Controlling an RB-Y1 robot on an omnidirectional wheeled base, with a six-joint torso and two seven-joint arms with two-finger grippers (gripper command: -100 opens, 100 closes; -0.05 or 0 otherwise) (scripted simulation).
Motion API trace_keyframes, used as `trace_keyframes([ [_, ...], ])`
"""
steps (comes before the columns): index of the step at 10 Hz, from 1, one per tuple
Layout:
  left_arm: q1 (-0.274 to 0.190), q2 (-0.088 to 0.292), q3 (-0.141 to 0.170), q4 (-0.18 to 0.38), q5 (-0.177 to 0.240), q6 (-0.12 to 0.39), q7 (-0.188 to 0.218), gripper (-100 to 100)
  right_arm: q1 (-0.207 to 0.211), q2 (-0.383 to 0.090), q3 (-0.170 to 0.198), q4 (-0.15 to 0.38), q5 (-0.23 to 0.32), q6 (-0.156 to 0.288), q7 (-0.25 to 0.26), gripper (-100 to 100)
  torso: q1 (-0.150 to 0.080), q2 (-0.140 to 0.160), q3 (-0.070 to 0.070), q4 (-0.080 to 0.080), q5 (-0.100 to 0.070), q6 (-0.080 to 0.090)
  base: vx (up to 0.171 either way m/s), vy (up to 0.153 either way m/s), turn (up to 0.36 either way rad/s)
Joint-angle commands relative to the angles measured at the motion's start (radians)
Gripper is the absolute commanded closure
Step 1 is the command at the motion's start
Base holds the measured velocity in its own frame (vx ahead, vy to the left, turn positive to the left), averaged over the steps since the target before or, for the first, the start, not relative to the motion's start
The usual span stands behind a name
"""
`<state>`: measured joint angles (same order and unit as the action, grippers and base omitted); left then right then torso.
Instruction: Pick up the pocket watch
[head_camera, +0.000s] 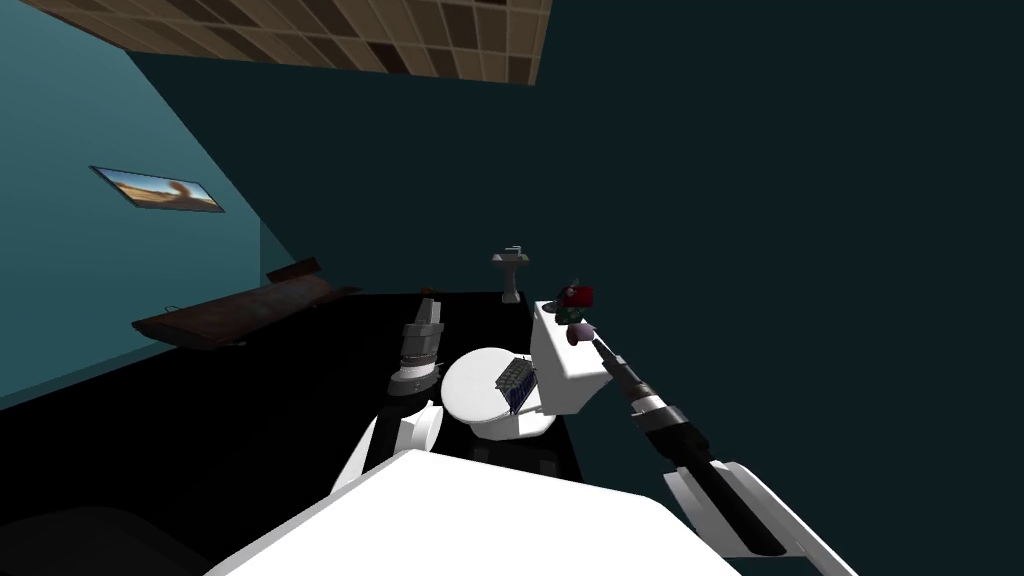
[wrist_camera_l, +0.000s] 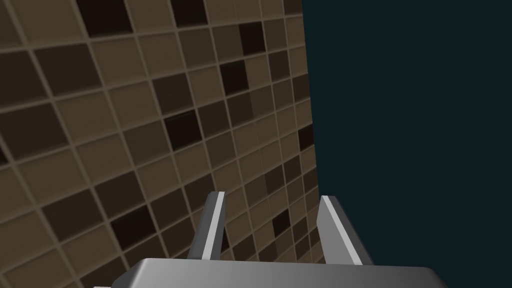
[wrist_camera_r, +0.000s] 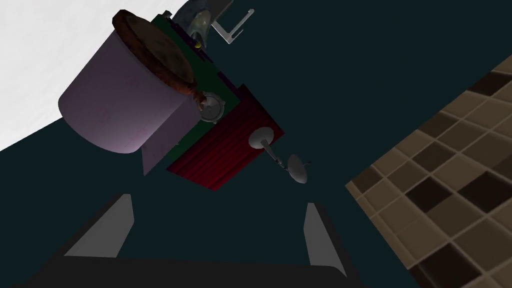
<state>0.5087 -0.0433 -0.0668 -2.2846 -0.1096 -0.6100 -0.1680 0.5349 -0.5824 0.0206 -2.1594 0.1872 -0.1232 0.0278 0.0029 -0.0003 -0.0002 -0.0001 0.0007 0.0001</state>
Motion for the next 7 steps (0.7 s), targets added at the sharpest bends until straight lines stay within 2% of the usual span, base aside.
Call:
trace_keyframes([
  [1, 0.000, 0.000, 0.000, 0.000, 0.000, 0.000, 0.000, 0, 0.007, -0.049, 0.002, 0.009, 0.009, 0.021, -0.003, -100, 0.000, 0.000, 0.000, 0.000, 0.000, 0.000, 0.007, 0.049, 0.089],
  [7, 0.000, 0.000, 0.000, 0.000, 0.000, 0.000, 0.000, 0, 0.029, -0.232, 0.011, 0.048, 0.044, 0.096, -0.015, -100, 0.000, 0.000, 0.000, 0.000, 0.000, 0.000, 0.010, 0.043, 0.090],
])
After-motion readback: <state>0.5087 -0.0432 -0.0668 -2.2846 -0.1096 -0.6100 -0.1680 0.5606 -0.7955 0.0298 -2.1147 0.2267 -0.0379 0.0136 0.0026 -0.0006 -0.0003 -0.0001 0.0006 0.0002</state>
